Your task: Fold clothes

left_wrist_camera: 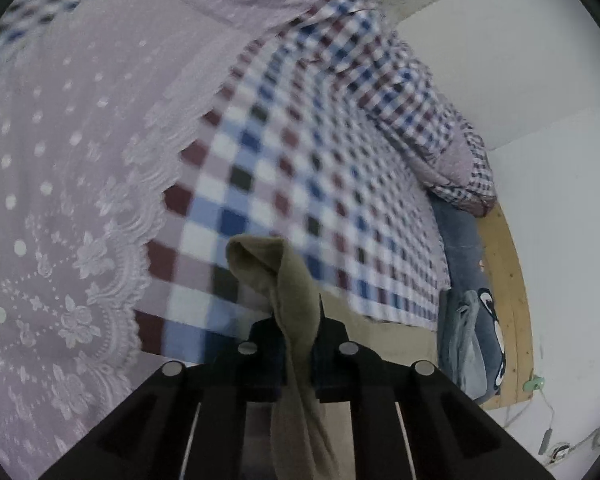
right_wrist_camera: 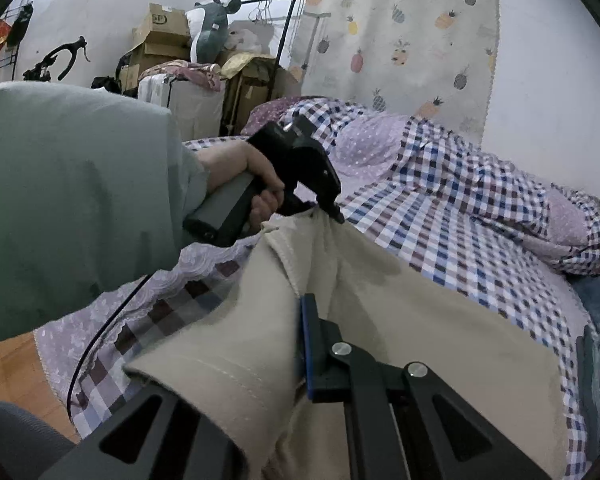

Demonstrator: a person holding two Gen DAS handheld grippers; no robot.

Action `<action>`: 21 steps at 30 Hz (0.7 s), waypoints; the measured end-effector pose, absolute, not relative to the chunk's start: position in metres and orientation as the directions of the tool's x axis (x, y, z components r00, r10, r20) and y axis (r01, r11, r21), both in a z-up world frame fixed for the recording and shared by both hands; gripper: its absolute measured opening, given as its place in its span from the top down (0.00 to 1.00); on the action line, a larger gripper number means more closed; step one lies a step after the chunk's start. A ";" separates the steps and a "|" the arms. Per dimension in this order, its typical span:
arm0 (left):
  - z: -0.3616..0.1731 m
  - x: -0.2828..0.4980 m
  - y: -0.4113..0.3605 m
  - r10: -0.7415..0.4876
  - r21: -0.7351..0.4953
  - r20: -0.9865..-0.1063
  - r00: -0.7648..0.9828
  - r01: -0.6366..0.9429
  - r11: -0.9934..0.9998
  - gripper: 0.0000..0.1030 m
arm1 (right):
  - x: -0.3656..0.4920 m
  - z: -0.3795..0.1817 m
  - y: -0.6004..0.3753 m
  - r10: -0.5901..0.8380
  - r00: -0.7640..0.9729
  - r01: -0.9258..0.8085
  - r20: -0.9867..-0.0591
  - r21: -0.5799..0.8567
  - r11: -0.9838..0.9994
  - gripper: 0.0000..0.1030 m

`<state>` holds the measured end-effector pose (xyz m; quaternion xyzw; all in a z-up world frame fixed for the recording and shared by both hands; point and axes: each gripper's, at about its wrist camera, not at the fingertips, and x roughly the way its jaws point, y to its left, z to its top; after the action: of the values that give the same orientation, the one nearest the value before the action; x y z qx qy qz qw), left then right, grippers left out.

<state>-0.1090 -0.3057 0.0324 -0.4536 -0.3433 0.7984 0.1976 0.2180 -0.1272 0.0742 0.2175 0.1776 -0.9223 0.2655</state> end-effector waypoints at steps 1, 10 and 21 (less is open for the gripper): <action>0.042 -0.107 -0.301 0.624 -0.724 -0.587 -0.515 -0.010 -0.690 0.92 | 0.221 0.077 -0.125 -0.413 -0.769 0.562 -0.488 -0.208 -0.801 0.97; 0.116 -0.096 -0.245 0.636 -0.725 -0.553 -0.537 -0.065 -0.685 0.93 | 0.241 0.104 -0.079 -0.369 -0.819 0.478 -0.440 -0.165 -0.863 0.97; 0.170 -0.082 -0.119 0.607 -0.640 -0.610 -0.509 -0.136 -0.757 0.93 | 0.265 0.118 0.017 -0.280 -0.854 0.355 -0.438 -0.097 -0.930 0.97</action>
<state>-0.0820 -0.1185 0.1699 -0.4417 -0.2668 0.8266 0.2248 0.2647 0.0167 0.1179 0.2135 0.0872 -0.9589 0.1656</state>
